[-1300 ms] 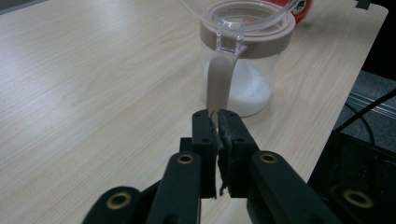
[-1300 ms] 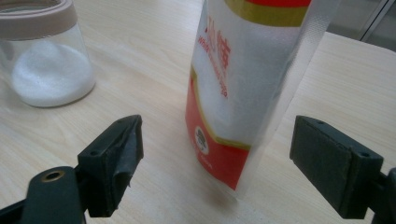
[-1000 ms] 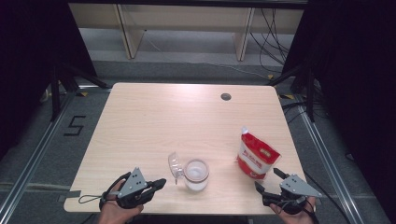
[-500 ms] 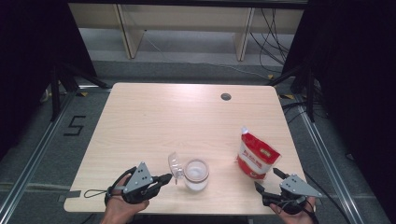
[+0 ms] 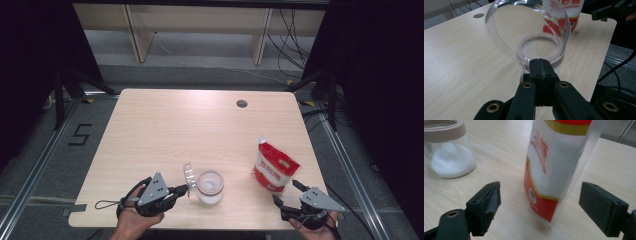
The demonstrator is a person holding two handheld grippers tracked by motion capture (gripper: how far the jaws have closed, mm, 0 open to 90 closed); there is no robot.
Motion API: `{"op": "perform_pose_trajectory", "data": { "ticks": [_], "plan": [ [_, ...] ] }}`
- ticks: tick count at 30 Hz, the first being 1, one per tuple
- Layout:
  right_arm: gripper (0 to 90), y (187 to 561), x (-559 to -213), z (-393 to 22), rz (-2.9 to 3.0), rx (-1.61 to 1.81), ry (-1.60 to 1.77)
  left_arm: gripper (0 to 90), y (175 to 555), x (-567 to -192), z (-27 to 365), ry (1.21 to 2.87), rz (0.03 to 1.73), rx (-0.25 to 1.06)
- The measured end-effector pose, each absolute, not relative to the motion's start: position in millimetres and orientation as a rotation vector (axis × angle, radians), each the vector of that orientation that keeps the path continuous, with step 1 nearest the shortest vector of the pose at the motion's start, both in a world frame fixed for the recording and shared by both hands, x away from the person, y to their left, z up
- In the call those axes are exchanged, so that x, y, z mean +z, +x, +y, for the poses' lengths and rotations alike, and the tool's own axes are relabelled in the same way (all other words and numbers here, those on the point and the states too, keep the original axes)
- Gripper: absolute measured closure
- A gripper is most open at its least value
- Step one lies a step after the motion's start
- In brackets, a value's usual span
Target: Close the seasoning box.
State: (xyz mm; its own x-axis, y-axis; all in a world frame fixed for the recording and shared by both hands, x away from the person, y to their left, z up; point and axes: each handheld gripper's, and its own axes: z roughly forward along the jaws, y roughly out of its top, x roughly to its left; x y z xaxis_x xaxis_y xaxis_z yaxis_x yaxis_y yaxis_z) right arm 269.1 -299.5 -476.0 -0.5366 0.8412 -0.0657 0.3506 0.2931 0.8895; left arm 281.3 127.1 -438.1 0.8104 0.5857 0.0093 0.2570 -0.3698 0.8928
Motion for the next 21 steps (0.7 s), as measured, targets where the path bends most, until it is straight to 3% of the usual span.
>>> {"op": "perform_pose_trajectory", "data": {
  "ticks": [21],
  "plan": [
    [18.4, 269.1, -476.3, -298.2, 2.039, 1.195, 1.054, 82.5, 281.3, -438.6, 121.8, 1.953, 0.597, 0.366]
  ]
}}
